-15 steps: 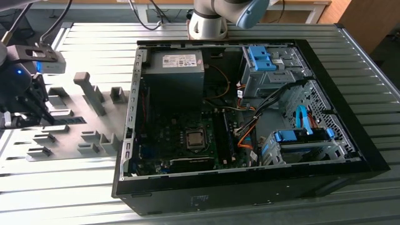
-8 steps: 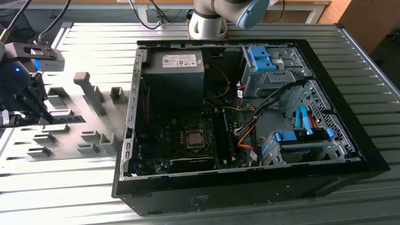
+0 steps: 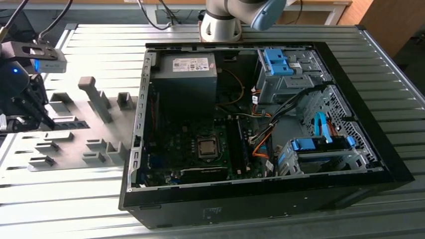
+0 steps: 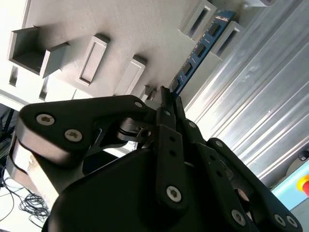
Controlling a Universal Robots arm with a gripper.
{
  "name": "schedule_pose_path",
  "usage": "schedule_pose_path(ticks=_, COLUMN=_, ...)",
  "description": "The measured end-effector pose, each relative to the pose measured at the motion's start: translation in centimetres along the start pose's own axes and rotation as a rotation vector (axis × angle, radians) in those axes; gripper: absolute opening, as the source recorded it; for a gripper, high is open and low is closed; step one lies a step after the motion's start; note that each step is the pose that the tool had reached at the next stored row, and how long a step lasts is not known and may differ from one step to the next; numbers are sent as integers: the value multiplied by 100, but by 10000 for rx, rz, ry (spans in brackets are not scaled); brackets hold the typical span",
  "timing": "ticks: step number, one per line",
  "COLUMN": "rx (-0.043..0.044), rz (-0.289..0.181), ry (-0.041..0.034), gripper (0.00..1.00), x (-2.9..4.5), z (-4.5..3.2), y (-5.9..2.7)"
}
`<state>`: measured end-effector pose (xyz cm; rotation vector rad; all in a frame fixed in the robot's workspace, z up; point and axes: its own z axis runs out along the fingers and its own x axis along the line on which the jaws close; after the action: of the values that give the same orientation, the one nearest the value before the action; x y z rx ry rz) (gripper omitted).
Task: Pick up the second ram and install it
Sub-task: 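Pick up the second ram and move it above second insertion slot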
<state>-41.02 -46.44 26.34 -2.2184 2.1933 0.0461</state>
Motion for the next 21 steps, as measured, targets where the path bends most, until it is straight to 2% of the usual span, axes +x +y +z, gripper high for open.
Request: schedule_pose_path(ticks=21, rx=0, rz=0, ry=-1, gripper=14, x=-7, z=-207, y=1)
